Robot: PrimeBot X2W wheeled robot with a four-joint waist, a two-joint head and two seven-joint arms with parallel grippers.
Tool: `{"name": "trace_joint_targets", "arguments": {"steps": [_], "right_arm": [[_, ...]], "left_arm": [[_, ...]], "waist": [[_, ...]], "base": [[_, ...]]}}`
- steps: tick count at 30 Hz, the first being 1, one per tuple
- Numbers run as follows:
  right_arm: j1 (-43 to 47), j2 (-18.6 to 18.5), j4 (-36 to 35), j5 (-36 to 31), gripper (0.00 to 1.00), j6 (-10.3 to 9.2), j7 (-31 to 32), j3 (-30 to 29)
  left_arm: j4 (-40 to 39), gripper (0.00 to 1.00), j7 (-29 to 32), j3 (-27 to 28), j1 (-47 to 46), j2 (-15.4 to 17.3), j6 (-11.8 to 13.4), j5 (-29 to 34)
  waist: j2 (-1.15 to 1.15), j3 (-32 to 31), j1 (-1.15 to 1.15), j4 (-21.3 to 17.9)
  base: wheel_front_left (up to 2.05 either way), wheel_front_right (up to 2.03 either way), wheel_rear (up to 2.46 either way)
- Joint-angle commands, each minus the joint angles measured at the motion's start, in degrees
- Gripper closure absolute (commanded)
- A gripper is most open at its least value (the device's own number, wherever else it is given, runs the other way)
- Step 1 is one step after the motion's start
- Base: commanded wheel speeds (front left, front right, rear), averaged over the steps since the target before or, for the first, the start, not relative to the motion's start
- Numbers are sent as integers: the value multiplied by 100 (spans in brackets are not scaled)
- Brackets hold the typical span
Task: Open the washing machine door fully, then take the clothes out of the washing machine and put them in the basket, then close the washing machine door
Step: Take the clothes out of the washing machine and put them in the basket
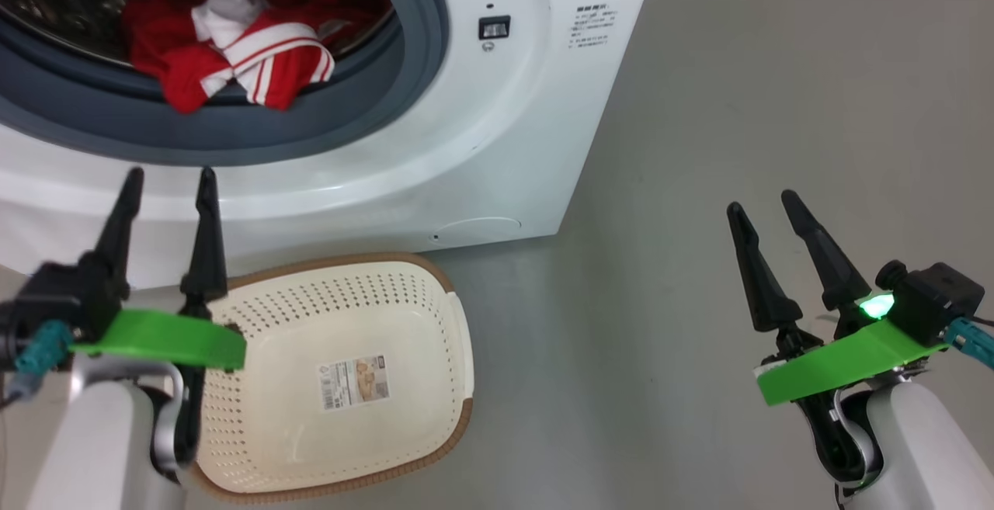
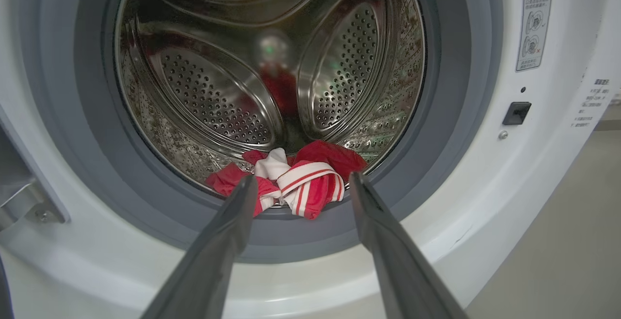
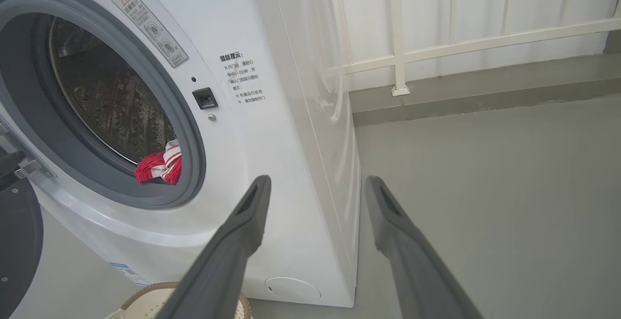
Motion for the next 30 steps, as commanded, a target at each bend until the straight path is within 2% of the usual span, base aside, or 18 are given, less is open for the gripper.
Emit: {"name": "trace_joint_targets", "arguments": {"steps": [1,16,30], "right_arm": [[-90,-4,-159,-37,0,9,-68,109],[-370,174,-239,-52,0,9,-68,158],[-644,352,-292,-62,0,9,-68,223]], "left_arm": [[-86,0,17,198,-234,197,-41,37],[743,0,345,232,-1887,365,-106,-85],[2363,0,617,206,-3529,445,-168,-191]], "waist": [[0,122,0,-81],[0,772,0,-422],[0,1359,0,-700]], "base": [[0,0,0],[0,0,0],[0,0,0]]}}
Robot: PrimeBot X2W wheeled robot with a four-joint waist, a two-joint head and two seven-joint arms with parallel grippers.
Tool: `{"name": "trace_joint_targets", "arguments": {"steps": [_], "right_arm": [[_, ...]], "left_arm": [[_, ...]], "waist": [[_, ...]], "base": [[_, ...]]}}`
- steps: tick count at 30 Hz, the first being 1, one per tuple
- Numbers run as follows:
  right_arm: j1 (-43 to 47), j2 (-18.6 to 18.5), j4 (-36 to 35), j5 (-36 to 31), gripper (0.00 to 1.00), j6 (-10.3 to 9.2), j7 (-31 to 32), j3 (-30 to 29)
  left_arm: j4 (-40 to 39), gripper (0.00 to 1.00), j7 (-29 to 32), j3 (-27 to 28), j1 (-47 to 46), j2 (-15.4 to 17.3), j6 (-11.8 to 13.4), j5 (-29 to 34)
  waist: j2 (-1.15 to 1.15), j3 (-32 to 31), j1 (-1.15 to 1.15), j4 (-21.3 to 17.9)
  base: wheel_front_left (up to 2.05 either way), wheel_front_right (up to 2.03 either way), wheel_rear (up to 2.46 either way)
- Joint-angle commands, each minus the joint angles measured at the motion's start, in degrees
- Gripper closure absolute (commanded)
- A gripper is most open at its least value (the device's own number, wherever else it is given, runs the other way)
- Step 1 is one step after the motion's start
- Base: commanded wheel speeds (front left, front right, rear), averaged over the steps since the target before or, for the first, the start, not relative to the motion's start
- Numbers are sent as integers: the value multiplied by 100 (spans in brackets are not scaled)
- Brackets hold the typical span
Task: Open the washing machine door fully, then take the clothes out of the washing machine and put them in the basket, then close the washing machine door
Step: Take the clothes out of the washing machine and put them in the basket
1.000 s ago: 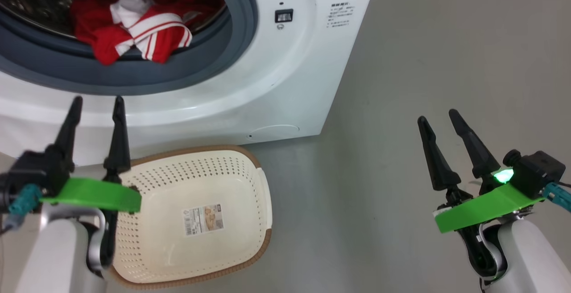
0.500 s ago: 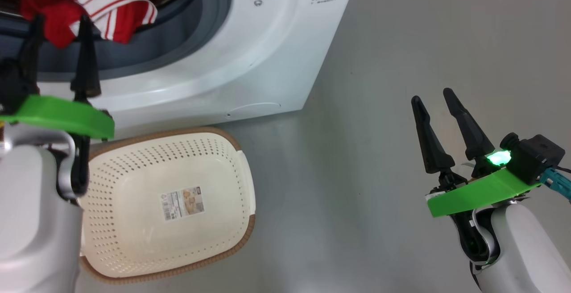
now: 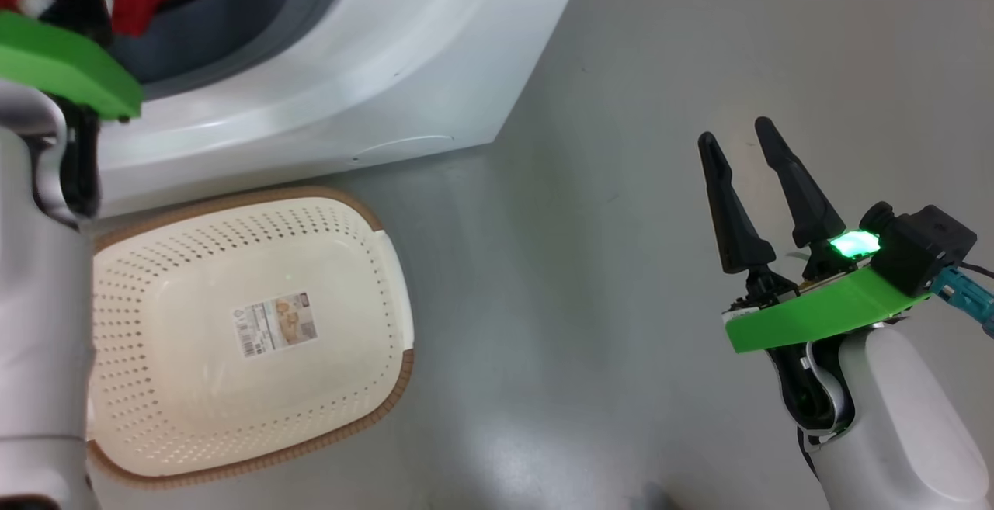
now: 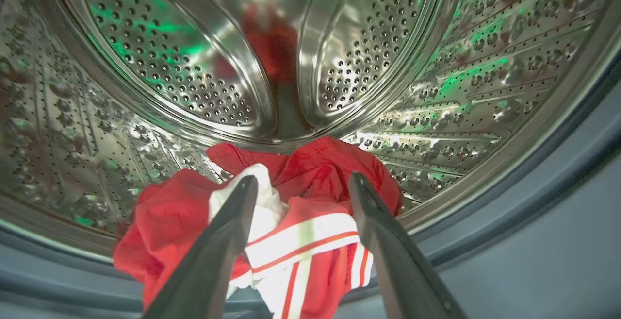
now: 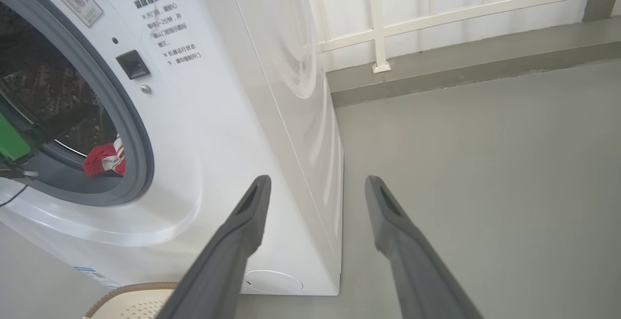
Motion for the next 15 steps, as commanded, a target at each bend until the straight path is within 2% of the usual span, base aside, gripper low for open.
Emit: {"name": "trace_joint_targets", "arguments": {"steps": [1,11,15], "right_arm": [[9,18,-130,-52,0,9,-28,95],[-2,117,-137,-52,0,9,-28,105],[-23,156,-149,-42,0,9,-28,125]], "left_arm": [[1,0,34,110,-216,252,-32,-56],[1383,0,98,90,-1234,299,-27,-113],[1941,0,137,111,-1615,379,57,-137]], "waist": [[0,124,0,-125],[0,285,0,-356],[0,385,0,-463]], "base": [[0,0,0],[0,0,0],[0,0,0]]}}
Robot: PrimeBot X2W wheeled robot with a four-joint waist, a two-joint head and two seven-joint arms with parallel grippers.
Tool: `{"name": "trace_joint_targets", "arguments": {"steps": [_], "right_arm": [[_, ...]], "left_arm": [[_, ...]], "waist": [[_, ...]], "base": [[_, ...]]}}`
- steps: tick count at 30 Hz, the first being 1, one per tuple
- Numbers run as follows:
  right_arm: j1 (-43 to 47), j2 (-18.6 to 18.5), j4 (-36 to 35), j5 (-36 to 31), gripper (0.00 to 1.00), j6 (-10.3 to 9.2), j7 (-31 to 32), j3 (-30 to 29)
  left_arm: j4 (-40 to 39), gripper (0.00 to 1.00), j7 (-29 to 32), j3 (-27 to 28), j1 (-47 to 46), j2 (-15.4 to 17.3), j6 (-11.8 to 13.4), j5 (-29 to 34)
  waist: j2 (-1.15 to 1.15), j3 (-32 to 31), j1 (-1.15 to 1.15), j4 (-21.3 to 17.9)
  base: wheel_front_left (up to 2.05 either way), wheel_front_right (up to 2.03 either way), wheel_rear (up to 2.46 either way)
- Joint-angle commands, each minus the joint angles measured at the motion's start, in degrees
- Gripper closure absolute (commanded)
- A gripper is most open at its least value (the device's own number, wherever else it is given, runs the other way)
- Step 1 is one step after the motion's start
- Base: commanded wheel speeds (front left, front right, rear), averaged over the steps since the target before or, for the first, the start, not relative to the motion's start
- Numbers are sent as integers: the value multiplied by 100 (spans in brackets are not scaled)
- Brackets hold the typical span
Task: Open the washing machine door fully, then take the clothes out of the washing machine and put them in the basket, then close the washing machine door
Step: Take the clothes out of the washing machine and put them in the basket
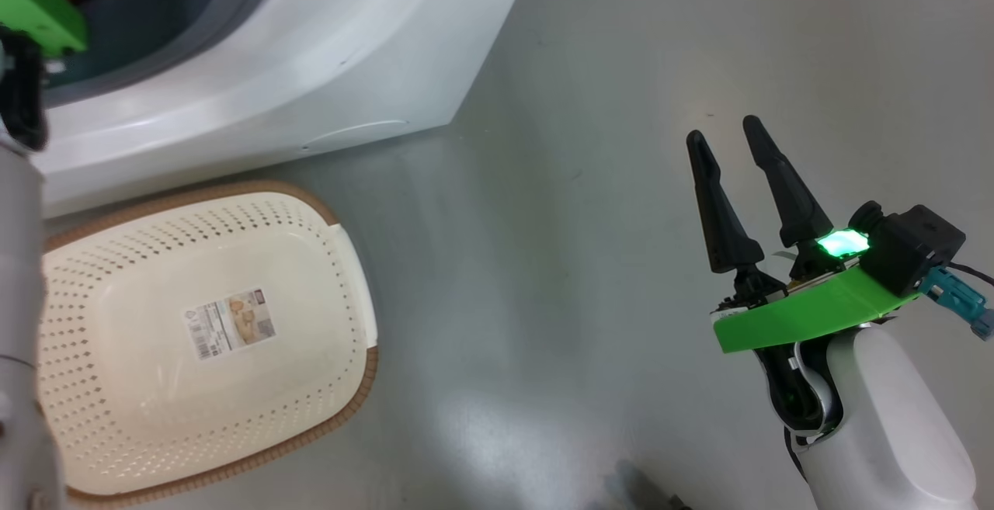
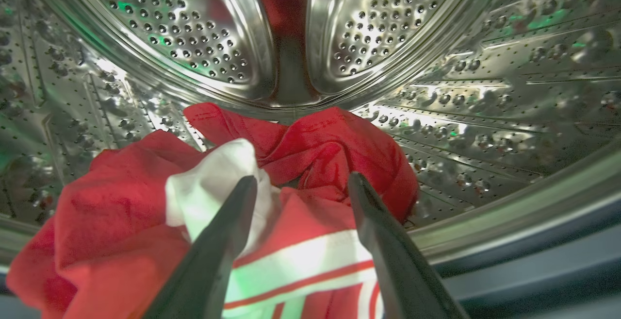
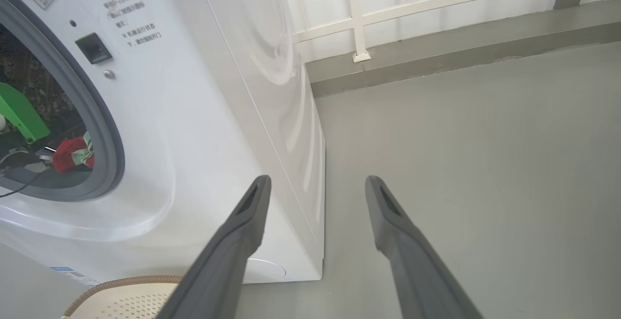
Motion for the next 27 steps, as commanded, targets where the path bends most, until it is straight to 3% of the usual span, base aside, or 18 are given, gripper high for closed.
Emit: {"name": "trace_joint_targets", "arguments": {"steps": [1,7,21,22,23,24,25,27], "right_arm": [[29,12,-143,-40,0,9,-27,101],[56,51,-136,-34,0,9,-27,89],[87,54,-117,-60,0,9,-27,59],[85,53,-114,-60,0,9,-27,63],[84,52,-111,-60,0,9,-27,68],[84,52,-111,-60,0,9,-27,68],[82,52,-108,-59,0,9,-27,72],[80,53,-98,-57,0,9,-27,78]], "left_arm": [[1,0,37,83,-199,326,61,-10],[558,0,162,57,-525,397,124,-24],[1416,0,868,-127,-638,291,-85,-118],[1436,7,904,-151,-628,284,-108,-115],[1450,71,925,-166,-624,281,-129,-119],[1450,71,925,-166,-624,281,-129,-119],[1460,100,924,-174,-622,279,-146,-127],[1473,100,904,-201,-614,272,-177,-132]], "waist": [[0,61,0,-68],[0,109,0,-137],[0,66,0,-112],[0,60,0,-108],[0,54,0,-106],[0,54,0,-106],[0,47,0,-103],[0,31,0,-99]], "base": [[0,0,0],[0,0,0],[0,0,0],[0,0,0],[0,0,0],[0,0,0],[0,0,0],[0,0,0]]}}
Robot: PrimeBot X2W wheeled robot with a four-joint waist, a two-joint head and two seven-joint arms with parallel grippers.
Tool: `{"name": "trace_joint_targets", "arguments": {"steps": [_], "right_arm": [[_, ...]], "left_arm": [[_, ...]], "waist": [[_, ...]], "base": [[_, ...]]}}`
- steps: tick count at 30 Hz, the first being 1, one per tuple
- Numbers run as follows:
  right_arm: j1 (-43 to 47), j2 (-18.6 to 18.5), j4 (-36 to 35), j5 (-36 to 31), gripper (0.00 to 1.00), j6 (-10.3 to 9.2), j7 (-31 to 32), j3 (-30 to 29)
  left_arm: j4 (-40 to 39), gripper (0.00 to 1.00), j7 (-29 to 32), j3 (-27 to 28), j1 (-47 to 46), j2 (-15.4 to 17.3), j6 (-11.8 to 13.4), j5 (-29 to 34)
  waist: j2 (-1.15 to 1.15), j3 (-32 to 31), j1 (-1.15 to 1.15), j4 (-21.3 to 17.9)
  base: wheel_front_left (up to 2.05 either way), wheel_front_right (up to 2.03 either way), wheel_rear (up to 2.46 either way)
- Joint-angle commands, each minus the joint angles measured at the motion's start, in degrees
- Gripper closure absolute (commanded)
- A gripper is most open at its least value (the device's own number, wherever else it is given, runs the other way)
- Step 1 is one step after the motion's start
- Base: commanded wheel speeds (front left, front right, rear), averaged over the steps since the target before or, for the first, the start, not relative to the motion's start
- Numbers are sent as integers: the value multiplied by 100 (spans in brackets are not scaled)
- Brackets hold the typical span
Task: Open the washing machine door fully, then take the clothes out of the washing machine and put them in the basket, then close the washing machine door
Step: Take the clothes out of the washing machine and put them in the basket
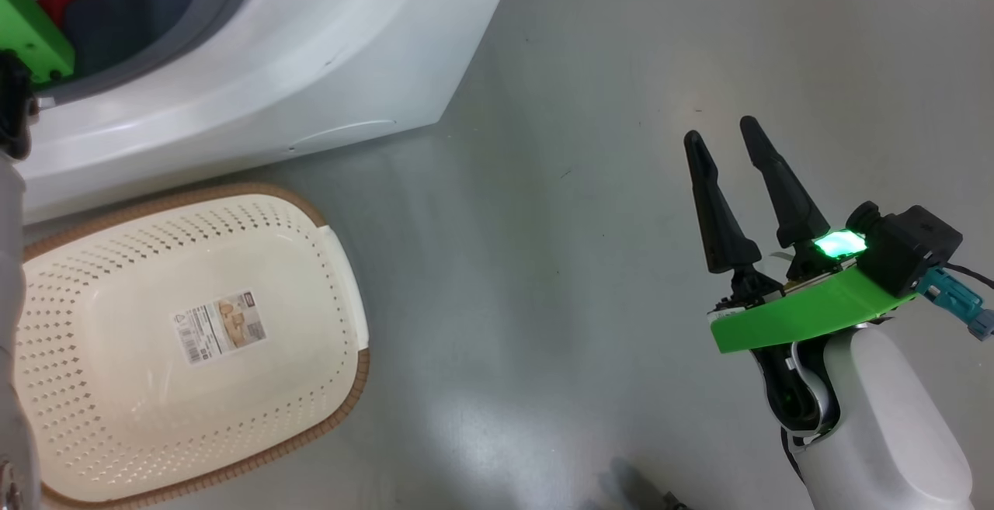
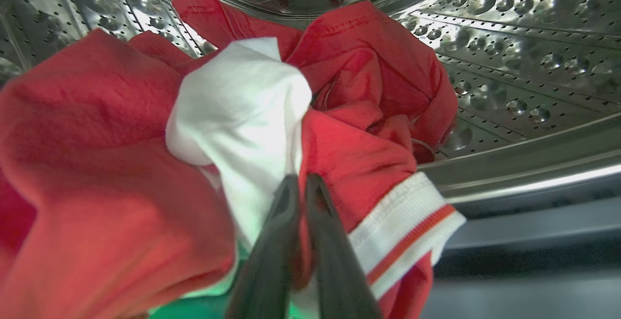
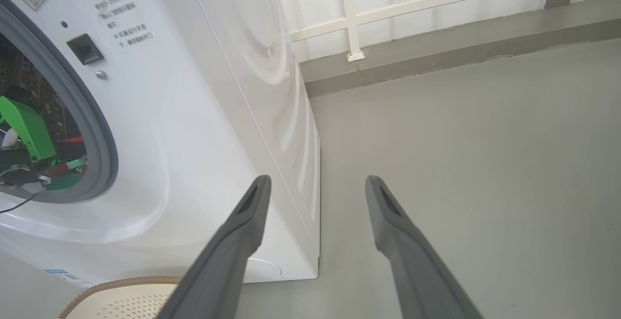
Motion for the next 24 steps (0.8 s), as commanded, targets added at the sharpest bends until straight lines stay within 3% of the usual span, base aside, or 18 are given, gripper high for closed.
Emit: {"name": "trace_joint_targets", "arguments": {"steps": [1,24], "right_arm": [[81,-2,-105,-55,0,9,-27,90],[284,-148,6,-40,0,9,-27,99]], "left_arm": [[-68,100,-8,0,13,171,-74,-35],[-408,100,-1510,-417,566,-257,-341,-167]], "waist": [[0,-11,0,3],[0,-648,0,332]], "base": [[0,0,0],[0,0,0]]}}
